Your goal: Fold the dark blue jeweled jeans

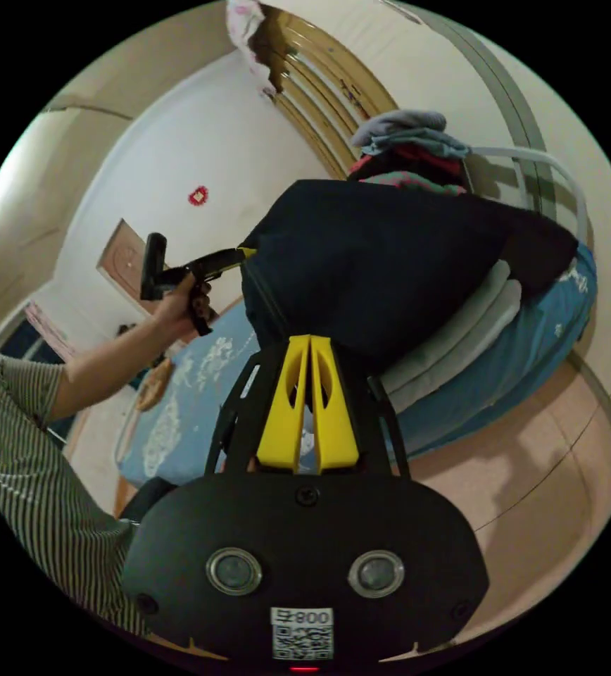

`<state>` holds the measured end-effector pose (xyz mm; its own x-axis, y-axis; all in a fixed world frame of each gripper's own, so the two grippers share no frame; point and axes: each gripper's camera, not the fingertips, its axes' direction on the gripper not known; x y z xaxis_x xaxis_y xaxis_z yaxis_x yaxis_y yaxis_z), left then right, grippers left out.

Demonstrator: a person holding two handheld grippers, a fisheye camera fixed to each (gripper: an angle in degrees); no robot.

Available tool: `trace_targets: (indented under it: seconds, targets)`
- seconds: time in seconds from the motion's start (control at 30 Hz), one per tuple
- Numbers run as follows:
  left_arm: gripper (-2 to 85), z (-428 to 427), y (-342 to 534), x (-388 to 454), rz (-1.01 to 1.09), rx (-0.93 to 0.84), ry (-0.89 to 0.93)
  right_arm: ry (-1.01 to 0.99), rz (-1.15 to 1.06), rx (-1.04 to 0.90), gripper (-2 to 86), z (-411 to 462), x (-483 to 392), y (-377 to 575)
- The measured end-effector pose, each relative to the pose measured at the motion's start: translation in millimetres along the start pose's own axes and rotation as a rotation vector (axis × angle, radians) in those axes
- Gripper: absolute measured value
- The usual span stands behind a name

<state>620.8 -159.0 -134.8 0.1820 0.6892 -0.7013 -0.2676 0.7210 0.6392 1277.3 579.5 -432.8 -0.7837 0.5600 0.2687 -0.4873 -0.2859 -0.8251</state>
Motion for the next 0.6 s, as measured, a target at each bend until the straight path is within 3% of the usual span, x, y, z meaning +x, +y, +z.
trace_targets:
  seconds: [0.3, 0.4, 0.53, 0.6]
  targets:
    - [0.0, 36.9, 21.2, -6.5, -0.013, 0.060, 0.037, 0.159, -0.171, -0.002, 0.1, 0.6, -101.6, 21.9]
    - [0.0, 38.9, 28.6, -11.5, -0.046, 0.079, 0.079, 0.115, -0.160, -0.011, 0.2, -13.9, -123.1, 17.6]
    - [0.1, 33.0, 49.0, -20.2, -0.076, 0.137, 0.215, 0.129, -0.126, 0.252, 1.0, -58.0, -136.2, -1.9]
    - [0.1, 29.2, 61.3, -22.4, -0.074, 0.152, 0.252, 0.185, -0.136, 0.278, 1.8, -60.3, -138.1, -22.7]
